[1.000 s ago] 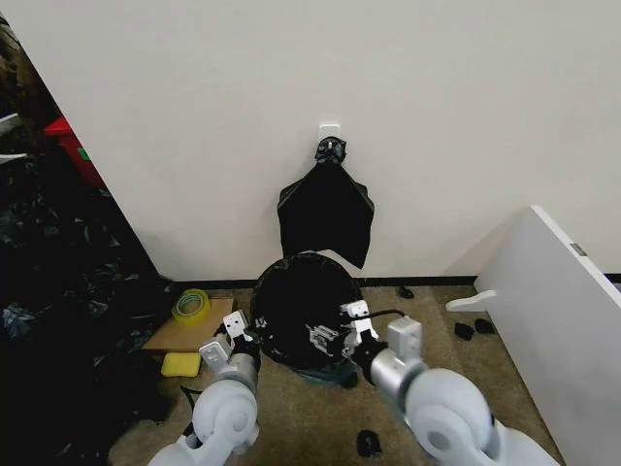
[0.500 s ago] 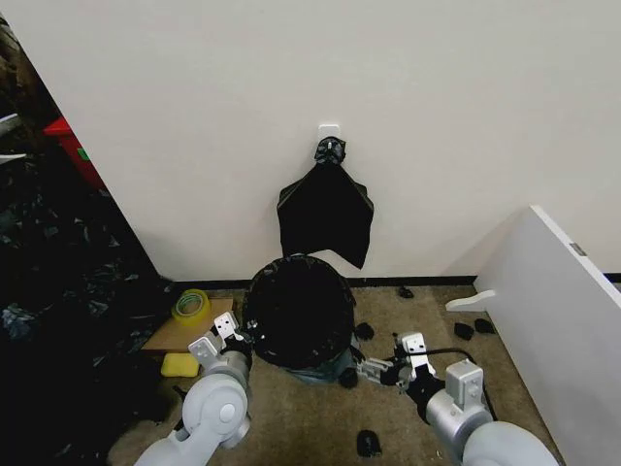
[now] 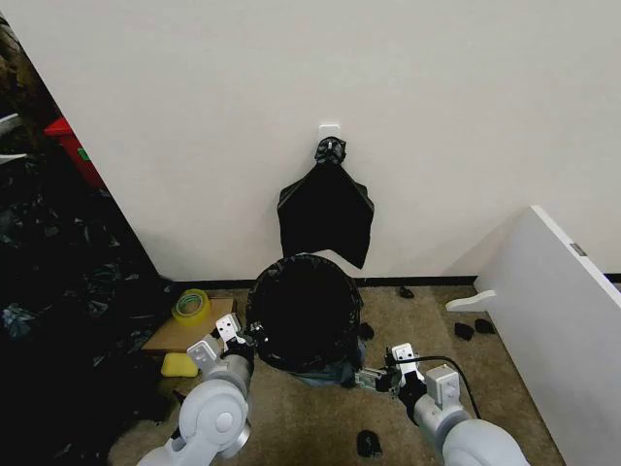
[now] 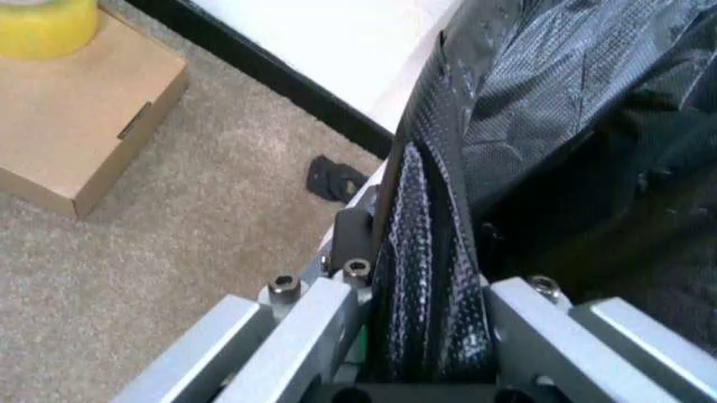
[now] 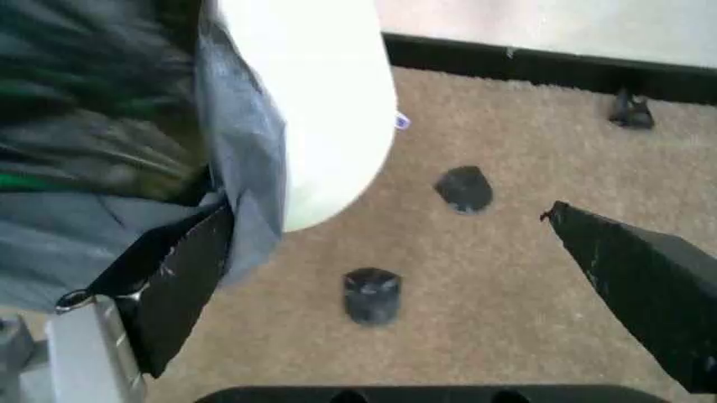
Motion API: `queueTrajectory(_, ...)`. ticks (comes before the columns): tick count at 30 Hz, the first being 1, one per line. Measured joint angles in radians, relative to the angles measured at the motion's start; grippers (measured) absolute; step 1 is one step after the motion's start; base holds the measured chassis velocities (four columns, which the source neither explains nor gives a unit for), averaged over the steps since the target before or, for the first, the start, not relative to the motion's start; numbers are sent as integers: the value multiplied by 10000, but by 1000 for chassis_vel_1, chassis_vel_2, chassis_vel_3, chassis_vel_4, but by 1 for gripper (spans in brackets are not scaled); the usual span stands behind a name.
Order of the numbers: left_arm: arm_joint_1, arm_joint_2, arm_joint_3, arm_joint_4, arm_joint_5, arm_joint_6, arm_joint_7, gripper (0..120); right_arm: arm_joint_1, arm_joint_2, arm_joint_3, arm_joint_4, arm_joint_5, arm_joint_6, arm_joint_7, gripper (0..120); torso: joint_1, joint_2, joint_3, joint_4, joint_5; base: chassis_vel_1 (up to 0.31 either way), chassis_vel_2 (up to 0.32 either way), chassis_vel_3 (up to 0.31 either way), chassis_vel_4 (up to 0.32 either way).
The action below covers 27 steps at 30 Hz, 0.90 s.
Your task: Place the garbage bag over the trash bin.
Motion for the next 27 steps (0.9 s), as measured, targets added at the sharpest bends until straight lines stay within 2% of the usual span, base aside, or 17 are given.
queueTrajectory(17, 176, -60, 48, -496, -464, 162, -106, 0, 319, 708, -328, -851, 221, 1145, 269, 100, 0, 0, 0, 0, -1, 0, 0, 0, 0)
queueTrajectory(21, 180, -51, 29, -464, -463, 134, -155, 0, 85, 764, -341, -602, 501, 1223, 380, 100, 0, 0, -1, -1, 0, 0, 0, 0, 0)
queueTrajectory(27, -30, -10, -48, 49, -472, 86, -311, 0, -289, 567, -250, 285, 653, 1109, 365, 100, 0, 0, 0, -1, -2, 0, 0, 0, 0)
